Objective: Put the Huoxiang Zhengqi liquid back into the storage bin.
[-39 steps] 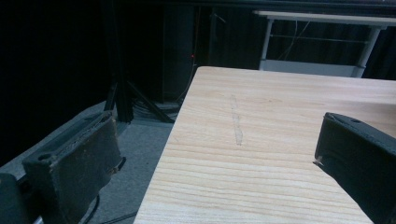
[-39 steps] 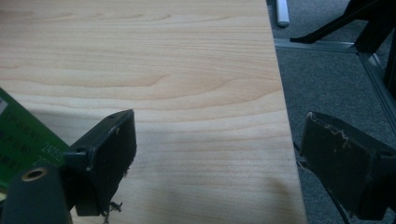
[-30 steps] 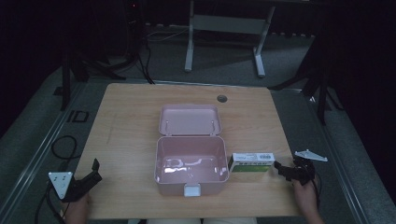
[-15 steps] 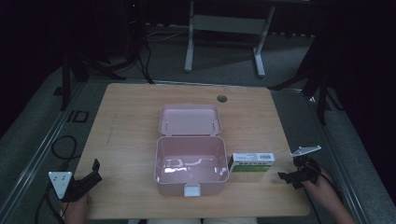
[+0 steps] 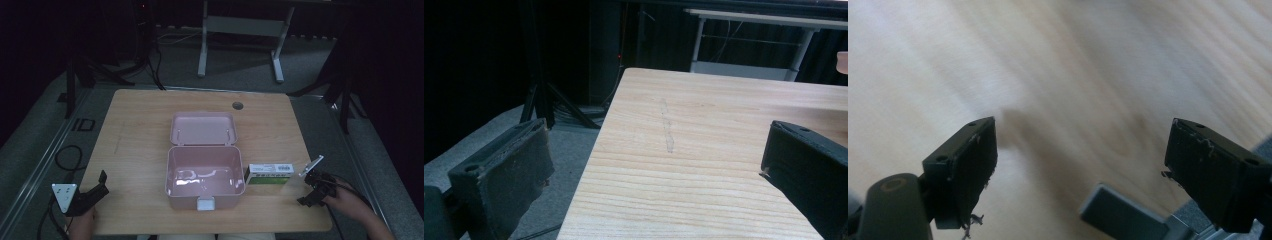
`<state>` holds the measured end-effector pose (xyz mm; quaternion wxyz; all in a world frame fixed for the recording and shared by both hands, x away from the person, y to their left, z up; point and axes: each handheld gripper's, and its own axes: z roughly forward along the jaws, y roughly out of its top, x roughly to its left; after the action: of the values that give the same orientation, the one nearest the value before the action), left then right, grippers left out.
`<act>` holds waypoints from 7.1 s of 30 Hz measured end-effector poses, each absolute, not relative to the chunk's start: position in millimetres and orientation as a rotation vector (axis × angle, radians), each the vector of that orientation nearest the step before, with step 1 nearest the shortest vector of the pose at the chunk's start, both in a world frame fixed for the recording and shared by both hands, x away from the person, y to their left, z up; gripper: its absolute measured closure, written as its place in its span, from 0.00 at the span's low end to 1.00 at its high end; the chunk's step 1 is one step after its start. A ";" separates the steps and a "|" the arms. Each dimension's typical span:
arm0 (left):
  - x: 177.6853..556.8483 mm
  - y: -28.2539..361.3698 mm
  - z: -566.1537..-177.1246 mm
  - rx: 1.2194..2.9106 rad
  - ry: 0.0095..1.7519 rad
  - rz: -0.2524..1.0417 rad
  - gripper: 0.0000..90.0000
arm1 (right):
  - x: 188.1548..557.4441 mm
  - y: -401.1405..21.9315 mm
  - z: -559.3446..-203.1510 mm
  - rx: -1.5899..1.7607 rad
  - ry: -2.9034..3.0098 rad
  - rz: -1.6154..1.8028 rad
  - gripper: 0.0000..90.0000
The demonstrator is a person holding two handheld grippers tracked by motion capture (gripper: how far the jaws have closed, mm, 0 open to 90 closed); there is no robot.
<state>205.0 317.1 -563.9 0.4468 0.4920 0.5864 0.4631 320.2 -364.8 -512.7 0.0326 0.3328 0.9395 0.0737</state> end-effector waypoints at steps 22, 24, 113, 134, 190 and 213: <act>205.3 317.8 -563.9 1.224 1.445 1.129 0.00 | 297.4 -328.0 -512.6 0.468 3.212 -0.003 0.16; 205.4 317.7 -563.9 1.225 1.444 1.129 0.00 | 294.2 -324.6 -511.6 0.424 3.228 -0.003 0.16; 206.3 319.7 -563.6 1.237 1.438 1.092 0.00 | 369.0 -222.7 -420.7 0.046 3.160 -0.089 0.29; 206.4 320.1 -563.6 1.241 1.433 1.085 0.00 | 388.3 -218.4 -448.6 0.028 3.182 -0.148 0.44; 206.6 320.0 -563.5 1.236 1.442 1.087 0.00 | 360.4 -214.4 -355.7 0.050 3.180 -0.153 0.69; 206.3 319.4 -563.6 1.243 1.428 1.091 0.00 | 347.8 -189.1 -308.8 0.059 3.142 -0.102 0.69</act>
<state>206.3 319.4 -563.6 0.4602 0.5050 0.5801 0.4434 347.8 -189.1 -308.8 -0.0013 0.0187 0.9993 -0.0326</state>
